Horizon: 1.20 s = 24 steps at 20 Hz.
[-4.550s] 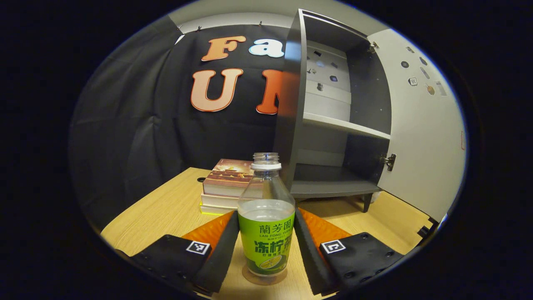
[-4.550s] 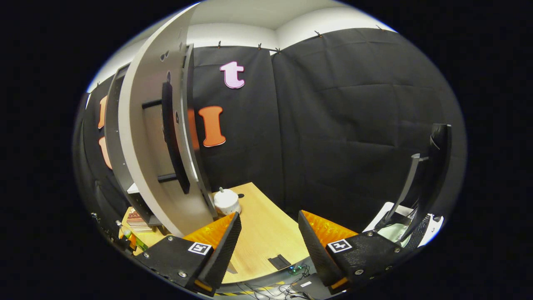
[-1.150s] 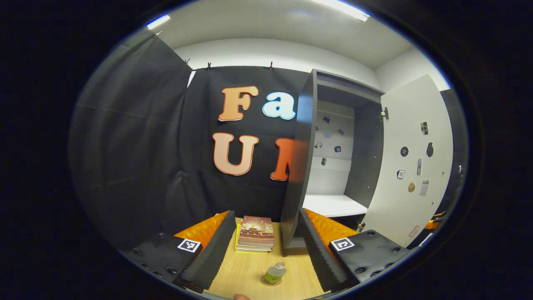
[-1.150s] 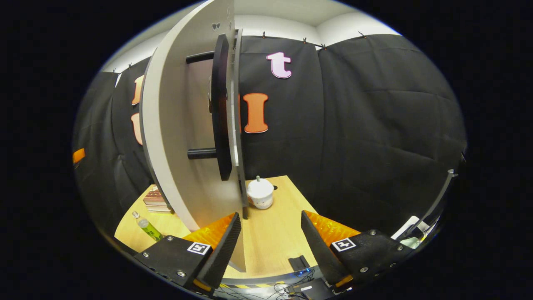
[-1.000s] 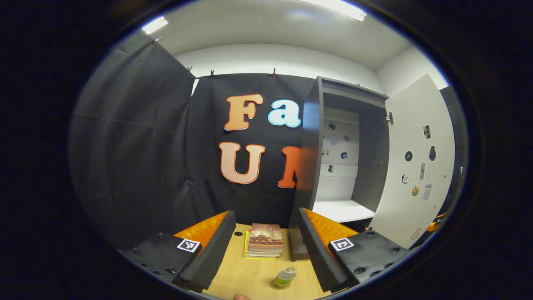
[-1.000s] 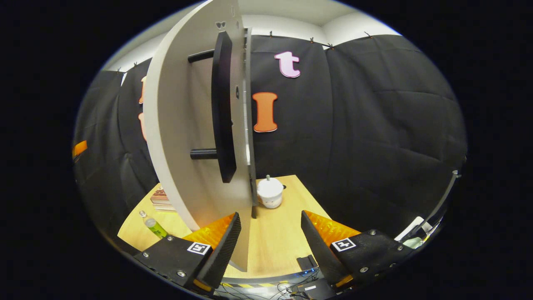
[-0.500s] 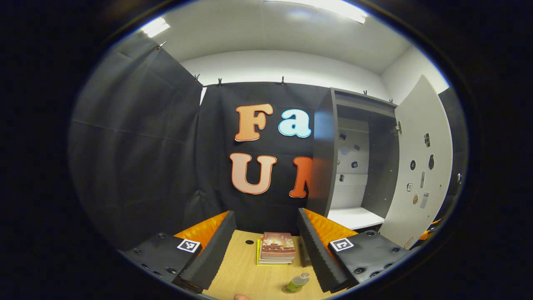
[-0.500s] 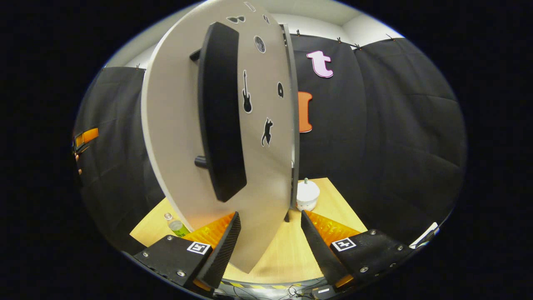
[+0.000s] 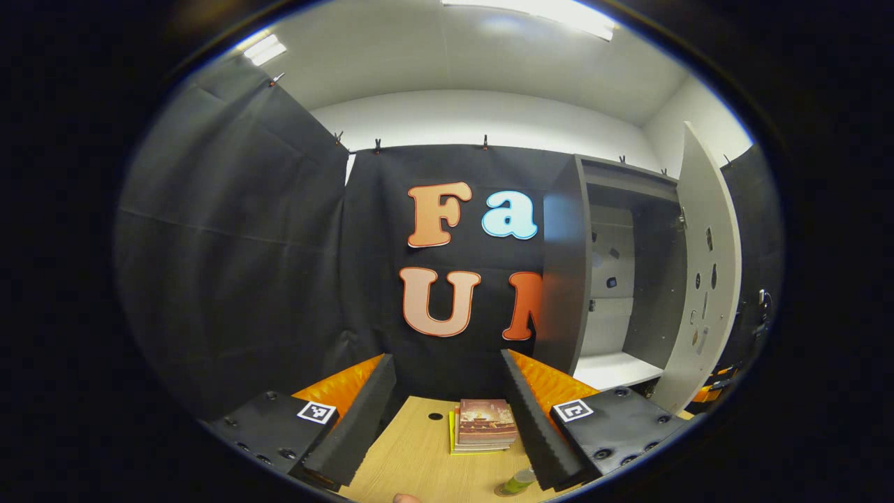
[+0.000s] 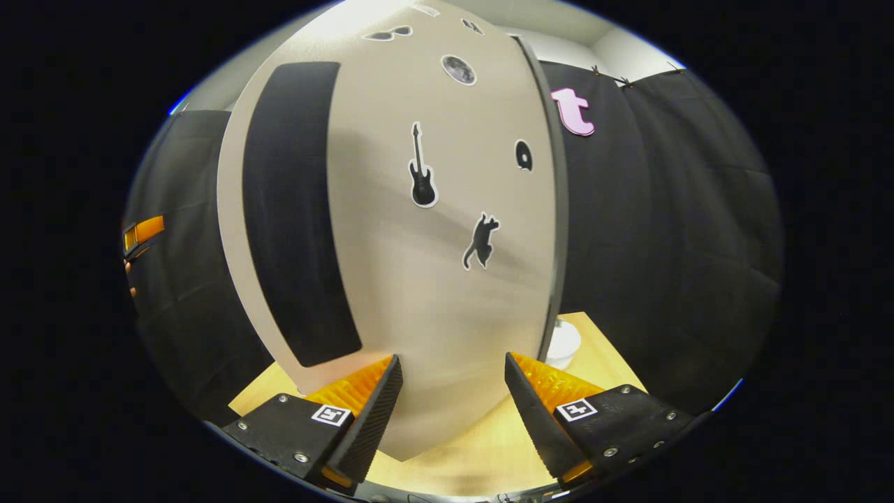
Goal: Open the cabinet door with the right hand, grasp the bottle in the cabinet with the left hand and place it on the coaster, then close the cabinet door with the right hand.
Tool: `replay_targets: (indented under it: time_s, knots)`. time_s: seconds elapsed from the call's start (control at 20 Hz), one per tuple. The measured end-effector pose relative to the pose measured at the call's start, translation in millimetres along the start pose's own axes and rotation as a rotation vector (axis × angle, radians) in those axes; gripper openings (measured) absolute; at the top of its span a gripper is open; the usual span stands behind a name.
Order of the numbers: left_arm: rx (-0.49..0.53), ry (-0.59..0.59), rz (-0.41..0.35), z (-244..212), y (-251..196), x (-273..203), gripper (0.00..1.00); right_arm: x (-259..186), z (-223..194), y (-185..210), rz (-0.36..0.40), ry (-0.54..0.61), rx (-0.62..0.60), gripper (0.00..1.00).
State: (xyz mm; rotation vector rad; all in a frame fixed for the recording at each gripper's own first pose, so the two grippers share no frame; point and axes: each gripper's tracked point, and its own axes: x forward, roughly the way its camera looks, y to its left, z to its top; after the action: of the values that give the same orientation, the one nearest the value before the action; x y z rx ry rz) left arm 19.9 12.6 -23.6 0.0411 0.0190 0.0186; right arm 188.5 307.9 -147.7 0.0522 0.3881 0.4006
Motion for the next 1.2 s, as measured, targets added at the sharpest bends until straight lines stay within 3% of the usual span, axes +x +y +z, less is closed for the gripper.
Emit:
replay_targets:
  time_s: [0.3, 0.55, 1.2]
  knots:
    - [0.001, 0.000, 0.017, -3.9, 26.0, 14.5, 0.97, 28.2, 14.5, 15.8, 0.041, -0.052, -0.015, 0.93]
    - [0.004, 0.001, 0.044, -6.5, 53.9, 20.9, 0.94, 33.5, 18.8, 23.2, 0.016, -0.064, -0.054, 0.92]
    - [0.031, 0.016, 0.052, -13.7, 86.4, 38.6, 0.94, 67.3, 22.0, 26.7, -0.074, -0.077, 0.024, 0.92]
